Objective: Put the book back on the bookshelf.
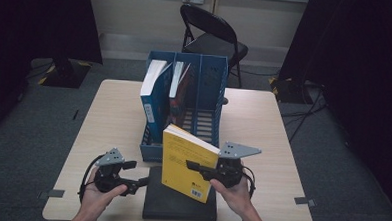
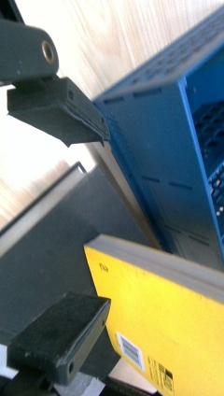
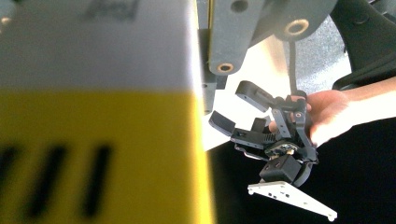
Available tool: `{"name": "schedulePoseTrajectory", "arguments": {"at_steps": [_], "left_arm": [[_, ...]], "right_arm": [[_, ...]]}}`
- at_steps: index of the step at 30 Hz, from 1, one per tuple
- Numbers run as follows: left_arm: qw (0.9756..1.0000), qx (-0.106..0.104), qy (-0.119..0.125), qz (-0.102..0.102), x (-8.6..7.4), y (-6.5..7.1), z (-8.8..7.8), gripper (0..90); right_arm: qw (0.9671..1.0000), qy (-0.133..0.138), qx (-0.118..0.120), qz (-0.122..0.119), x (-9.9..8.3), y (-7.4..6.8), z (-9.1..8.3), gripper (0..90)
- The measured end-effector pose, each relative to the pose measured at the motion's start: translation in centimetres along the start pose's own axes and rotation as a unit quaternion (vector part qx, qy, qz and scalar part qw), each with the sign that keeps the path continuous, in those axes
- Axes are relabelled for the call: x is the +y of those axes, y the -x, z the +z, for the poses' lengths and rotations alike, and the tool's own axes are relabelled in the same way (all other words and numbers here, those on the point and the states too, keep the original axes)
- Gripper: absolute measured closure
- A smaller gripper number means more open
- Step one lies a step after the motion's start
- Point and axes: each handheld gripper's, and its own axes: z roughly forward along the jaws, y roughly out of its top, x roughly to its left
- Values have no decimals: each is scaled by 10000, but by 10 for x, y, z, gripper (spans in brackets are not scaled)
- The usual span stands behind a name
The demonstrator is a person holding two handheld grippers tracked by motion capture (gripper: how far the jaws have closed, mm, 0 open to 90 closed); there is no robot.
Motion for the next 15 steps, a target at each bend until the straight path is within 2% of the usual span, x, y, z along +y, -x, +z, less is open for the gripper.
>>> {"name": "schedulePoseTrajectory", "arguments": {"at_steps": [3, 5, 6, 8, 12, 15], "left_arm": [[9999, 111, -39, -86, -5, -7, -1, 165], [9996, 106, -112, -231, -8, -11, 0, 172], [9996, 102, -129, -216, -10, -11, 2, 178], [9994, 233, -221, -136, -12, -10, 5, 183], [9994, 264, -230, -52, -12, -10, 8, 190], [9993, 287, -217, -80, -12, -12, 7, 192]], "right_arm": [[10000, -6, -28, 49, 0, 2, -1, 758], [10000, -8, -35, 59, 0, 2, -3, 757], [10000, -14, -37, 49, 0, 2, -4, 758], [10000, -23, -32, 23, 1, 1, -5, 758], [10000, 9, -83, 39, 2, 3, -9, 757], [9999, 8, -92, 63, 2, 4, -13, 757]]}}
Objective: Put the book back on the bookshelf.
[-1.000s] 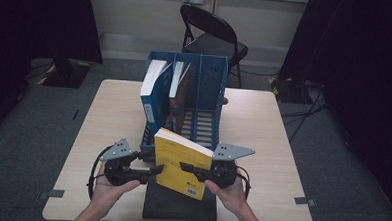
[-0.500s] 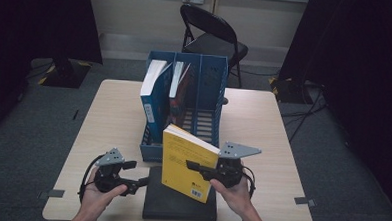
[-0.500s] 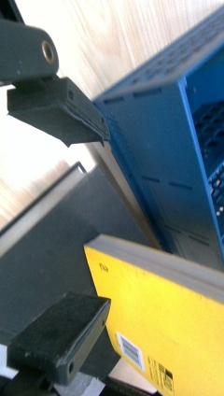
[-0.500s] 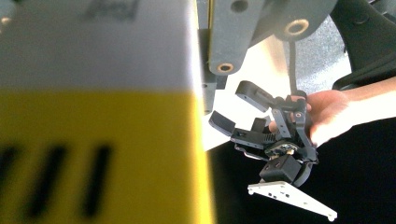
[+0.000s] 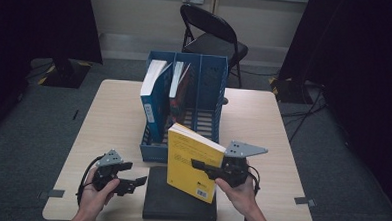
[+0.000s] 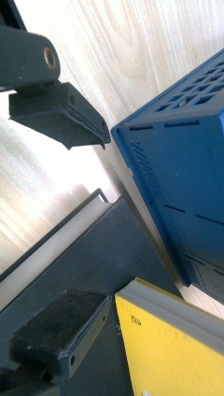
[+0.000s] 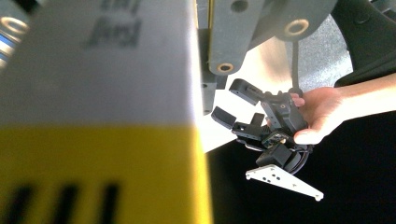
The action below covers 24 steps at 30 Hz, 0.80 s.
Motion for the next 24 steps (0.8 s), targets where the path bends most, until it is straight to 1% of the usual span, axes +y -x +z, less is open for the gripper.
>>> {"name": "schedulePoseTrajectory", "arguments": {"at_steps": [4, 5, 6, 8, 9, 13, 18, 24], "left_arm": [[10000, 15, 17, -43, 0, -2, -1, 193], [9999, -24, 102, 30, -1, -2, -2, 194], [9999, -37, 128, 58, -1, -2, -2, 194], [9999, -6, 135, 28, 0, -2, -3, 193], [9999, -16, 150, 45, -1, -2, -3, 193], [9999, 20, 102, 22, -1, -3, -3, 192], [9999, 42, 104, -22, -1, -3, -2, 192], [9999, 96, 100, -53, -1, -4, -2, 183]], "right_arm": [[10000, 26, -35, -7, 2, 0, -5, 757], [10000, 38, -40, 1, 3, 0, -5, 757], [10000, 59, -47, 10, 4, 1, -7, 757], [9999, 71, -73, 5, 6, 1, -9, 757], [9999, 84, -88, 11, 7, 1, -9, 757], [9999, 74, -151, 14, 11, 1, -10, 757], [9998, 87, -182, 18, 16, 2, -9, 757], [9996, 161, -241, -17, 24, 3, -11, 757]]}}
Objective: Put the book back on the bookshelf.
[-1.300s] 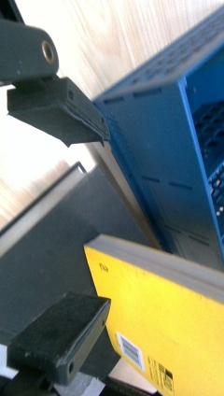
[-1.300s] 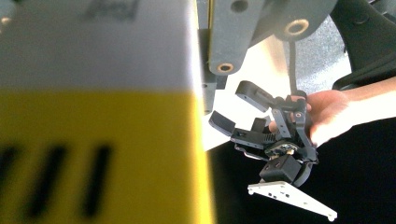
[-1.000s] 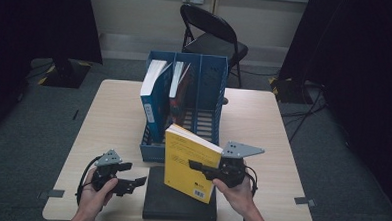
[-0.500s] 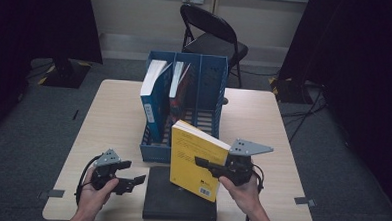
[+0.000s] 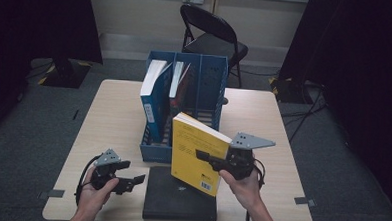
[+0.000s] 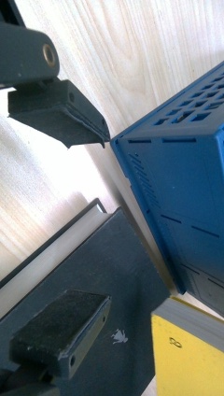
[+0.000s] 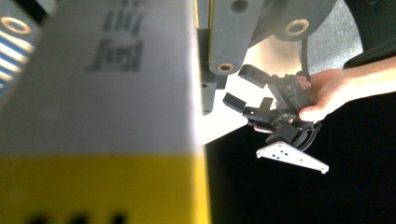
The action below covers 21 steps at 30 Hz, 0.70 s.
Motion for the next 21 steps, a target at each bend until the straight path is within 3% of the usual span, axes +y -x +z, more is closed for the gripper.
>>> {"name": "schedulePoseTrajectory", "arguments": {"at_steps": [21], "left_arm": [[10000, 29, -11, -43, 0, 0, 0, 182]], "right_arm": [[9992, 245, -304, -18, 30, 12, 2, 757]]}}
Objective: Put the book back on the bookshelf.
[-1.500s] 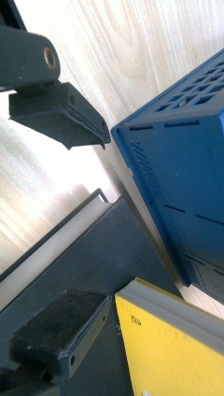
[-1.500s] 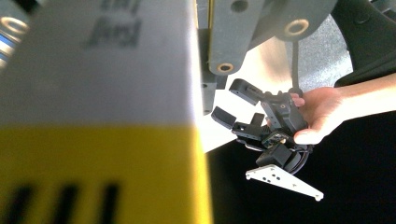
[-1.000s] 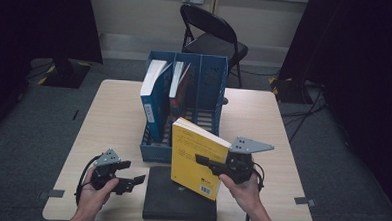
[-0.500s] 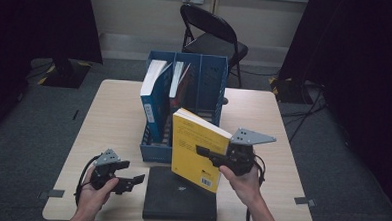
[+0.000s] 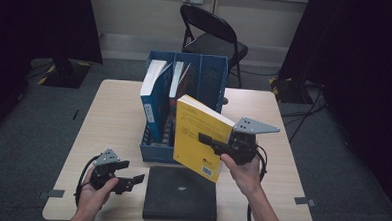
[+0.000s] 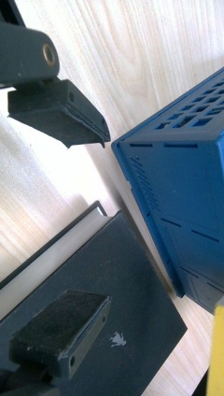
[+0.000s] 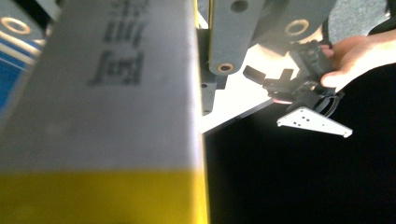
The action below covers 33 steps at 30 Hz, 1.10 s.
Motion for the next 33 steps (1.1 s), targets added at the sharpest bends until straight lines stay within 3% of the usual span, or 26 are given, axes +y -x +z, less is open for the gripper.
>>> {"name": "schedulePoseTrajectory", "arguments": {"at_steps": [6, 14, 33], "left_arm": [[10000, -51, -33, 52, 0, 3, 2, 182], [10000, -23, -30, -39, 0, 0, 1, 183], [10000, -46, -41, -31, 0, 2, 3, 183]], "right_arm": [[9998, 40, -191, 33, 7, 5, 5, 757], [9991, 98, -412, 90, 12, 10, 12, 757], [9938, 76, -1088, 231, 28, 26, 34, 757]]}}
